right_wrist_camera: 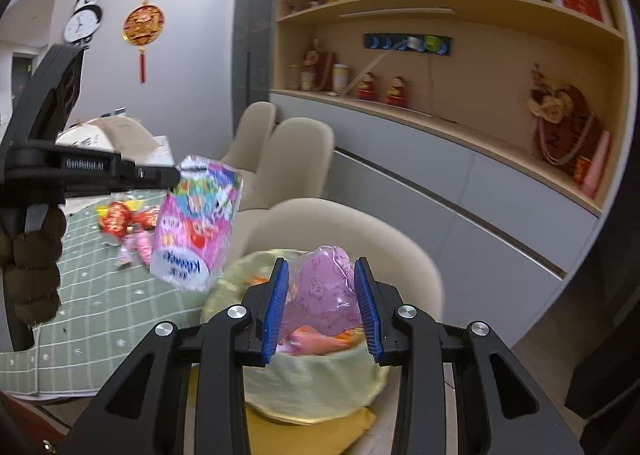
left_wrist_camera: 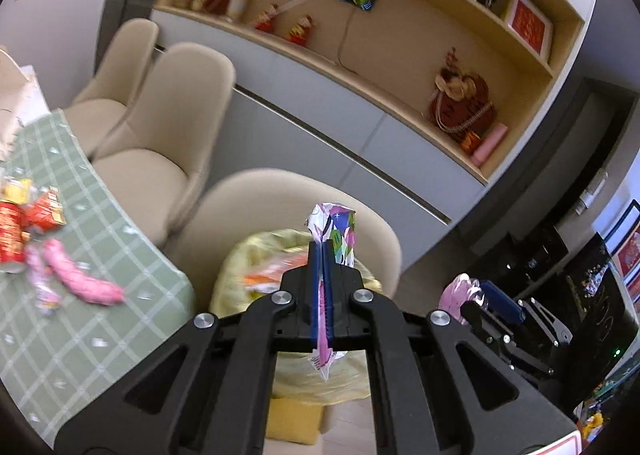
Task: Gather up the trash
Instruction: 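Carry the tissue pack and pink cup with both tools over the bin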
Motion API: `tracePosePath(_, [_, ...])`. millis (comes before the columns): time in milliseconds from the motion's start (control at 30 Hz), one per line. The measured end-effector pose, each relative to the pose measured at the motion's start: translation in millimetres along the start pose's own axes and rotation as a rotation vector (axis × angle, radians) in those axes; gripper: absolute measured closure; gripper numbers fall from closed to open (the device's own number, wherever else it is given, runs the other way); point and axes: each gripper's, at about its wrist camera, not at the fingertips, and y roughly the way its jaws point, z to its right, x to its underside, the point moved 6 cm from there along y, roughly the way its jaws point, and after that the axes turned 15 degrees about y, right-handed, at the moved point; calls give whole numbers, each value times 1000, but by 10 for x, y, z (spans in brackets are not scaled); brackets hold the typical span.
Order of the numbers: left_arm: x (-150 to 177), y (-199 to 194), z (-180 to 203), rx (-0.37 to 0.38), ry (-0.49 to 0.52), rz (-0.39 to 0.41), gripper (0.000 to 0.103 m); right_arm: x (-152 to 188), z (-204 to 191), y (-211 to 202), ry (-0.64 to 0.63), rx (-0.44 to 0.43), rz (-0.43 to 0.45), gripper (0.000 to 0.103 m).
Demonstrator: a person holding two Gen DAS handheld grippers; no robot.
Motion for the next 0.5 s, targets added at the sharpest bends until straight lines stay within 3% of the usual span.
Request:
tracePosePath(167, [54,505,41,28,-63,-63,101,-5,385,96,59,-7,-1,70])
tracePosePath(333, [107,893,14,-52,-26,-94,101,-28,589,283,92,-40,-15,70])
tracePosePath(500, [404,1170,-132,-71,-78,-224,101,-41,642,414,104,-60,-16,70])
